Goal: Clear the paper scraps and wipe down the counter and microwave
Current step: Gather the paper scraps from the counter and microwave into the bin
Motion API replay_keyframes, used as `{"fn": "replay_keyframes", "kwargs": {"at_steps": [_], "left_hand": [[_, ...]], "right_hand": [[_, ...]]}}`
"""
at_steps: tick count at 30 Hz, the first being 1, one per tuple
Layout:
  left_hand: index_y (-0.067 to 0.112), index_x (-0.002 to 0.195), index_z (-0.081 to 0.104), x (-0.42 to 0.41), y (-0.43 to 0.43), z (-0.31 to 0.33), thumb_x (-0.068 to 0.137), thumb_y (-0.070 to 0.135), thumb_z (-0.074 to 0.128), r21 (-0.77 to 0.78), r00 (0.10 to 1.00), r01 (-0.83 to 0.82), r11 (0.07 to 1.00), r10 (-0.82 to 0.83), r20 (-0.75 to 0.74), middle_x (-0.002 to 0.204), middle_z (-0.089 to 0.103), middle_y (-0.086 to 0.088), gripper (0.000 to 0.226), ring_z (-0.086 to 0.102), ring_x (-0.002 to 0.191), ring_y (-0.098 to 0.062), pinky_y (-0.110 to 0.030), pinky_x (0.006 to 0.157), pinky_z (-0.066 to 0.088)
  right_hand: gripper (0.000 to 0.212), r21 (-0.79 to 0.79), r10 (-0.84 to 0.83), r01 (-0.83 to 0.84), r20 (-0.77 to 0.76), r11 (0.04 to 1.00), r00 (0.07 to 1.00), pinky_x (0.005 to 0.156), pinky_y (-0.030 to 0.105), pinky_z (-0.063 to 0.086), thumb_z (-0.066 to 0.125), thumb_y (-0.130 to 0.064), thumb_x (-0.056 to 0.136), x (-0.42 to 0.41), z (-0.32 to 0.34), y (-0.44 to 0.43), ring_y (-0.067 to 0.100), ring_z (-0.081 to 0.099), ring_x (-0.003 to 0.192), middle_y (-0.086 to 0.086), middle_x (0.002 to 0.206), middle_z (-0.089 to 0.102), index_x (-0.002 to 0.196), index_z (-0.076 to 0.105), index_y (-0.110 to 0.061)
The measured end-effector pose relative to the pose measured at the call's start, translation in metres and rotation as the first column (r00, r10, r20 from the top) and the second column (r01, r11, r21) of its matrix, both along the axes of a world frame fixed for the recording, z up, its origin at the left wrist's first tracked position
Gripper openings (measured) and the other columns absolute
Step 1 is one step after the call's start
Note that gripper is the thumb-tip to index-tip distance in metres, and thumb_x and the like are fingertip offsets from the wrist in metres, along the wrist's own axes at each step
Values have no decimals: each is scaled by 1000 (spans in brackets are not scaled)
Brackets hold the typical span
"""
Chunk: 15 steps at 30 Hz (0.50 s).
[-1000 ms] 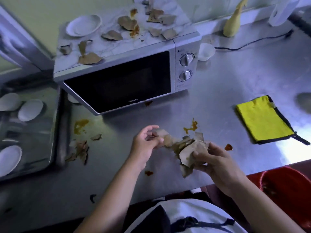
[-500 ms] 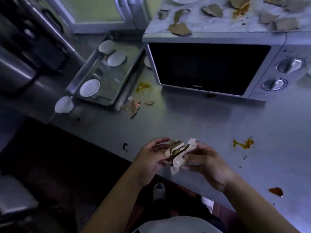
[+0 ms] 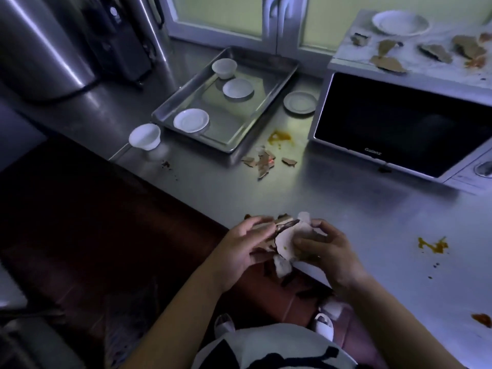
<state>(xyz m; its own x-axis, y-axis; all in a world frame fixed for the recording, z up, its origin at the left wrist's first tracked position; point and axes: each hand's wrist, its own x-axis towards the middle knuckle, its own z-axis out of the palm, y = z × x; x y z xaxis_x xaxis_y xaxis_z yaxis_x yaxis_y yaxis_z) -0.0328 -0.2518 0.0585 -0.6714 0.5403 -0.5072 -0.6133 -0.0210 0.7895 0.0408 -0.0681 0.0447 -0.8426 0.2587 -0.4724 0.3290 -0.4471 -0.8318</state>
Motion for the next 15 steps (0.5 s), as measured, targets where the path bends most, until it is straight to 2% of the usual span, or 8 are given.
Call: {"fn": "replay_keyframes", "kwargs": {"at_steps": [3, 5, 8, 11, 13, 15], "left_hand": [[16, 106, 73, -6, -36, -5, 71, 10, 78, -19, 997, -10, 1000, 8, -72, 104, 71, -13, 36, 69, 95, -26, -46, 90, 54], [14, 103, 74, -11, -57, -5, 67, 7, 76, -24, 993, -44, 999, 41, -109, 96, 72, -14, 37, 69, 90, -27, -43, 85, 55], [12, 96, 74, -21, -81, -6, 72, -2, 71, -29, 980, -127, 991, 121, -156, 86, 71, -13, 28, 67, 81, -25, -38, 77, 53], [9, 101, 71, -29, -97, -9, 81, -8, 64, -29, 974, -208, 978, 204, -95, 86, 71, -14, 27, 68, 79, -24, -37, 72, 56], [8, 104, 70, -38, -106, -13, 83, -6, 64, -27, 967, -249, 968, 247, -57, 87, 70, -15, 26, 69, 80, -25, -39, 73, 56], [8, 103, 70, -49, -112, -17, 84, -5, 63, -13, 954, -298, 954, 297, -36, 87, 69, -15, 24, 69, 80, -25, -40, 75, 55]], "right_hand": [[33, 88, 35, -32, -28, 996, 999, 64, 32, 60, 68, 17, 77, -14, 7, -43, 23, 70, 71, 13, 81, 72, 103, 63, -1], [33, 157, 52, -44, -45, 987, 998, 64, 31, 59, 69, 17, 77, -24, 11, -70, 23, 70, 72, 13, 82, 73, 104, 64, -2], [32, 180, 56, -45, -57, 983, 997, 64, 30, 59, 71, 13, 77, -34, 16, -103, 23, 70, 73, 13, 84, 73, 103, 66, -4], [25, 110, 57, -52, -48, 993, 997, 76, 36, 58, 77, -8, 79, -43, 20, -113, 23, 71, 81, 11, 94, 74, 102, 68, -11], [14, 107, -18, 18, 3, 994, 1000, 82, 40, 58, 73, -18, 86, -54, 17, -103, 24, 71, 87, 9, 97, 74, 98, 70, -12], [6, 188, -136, 121, 72, 975, 988, 82, 42, 58, 70, -16, 91, -70, 8, -84, 27, 70, 88, 13, 96, 72, 94, 70, -10]]}}
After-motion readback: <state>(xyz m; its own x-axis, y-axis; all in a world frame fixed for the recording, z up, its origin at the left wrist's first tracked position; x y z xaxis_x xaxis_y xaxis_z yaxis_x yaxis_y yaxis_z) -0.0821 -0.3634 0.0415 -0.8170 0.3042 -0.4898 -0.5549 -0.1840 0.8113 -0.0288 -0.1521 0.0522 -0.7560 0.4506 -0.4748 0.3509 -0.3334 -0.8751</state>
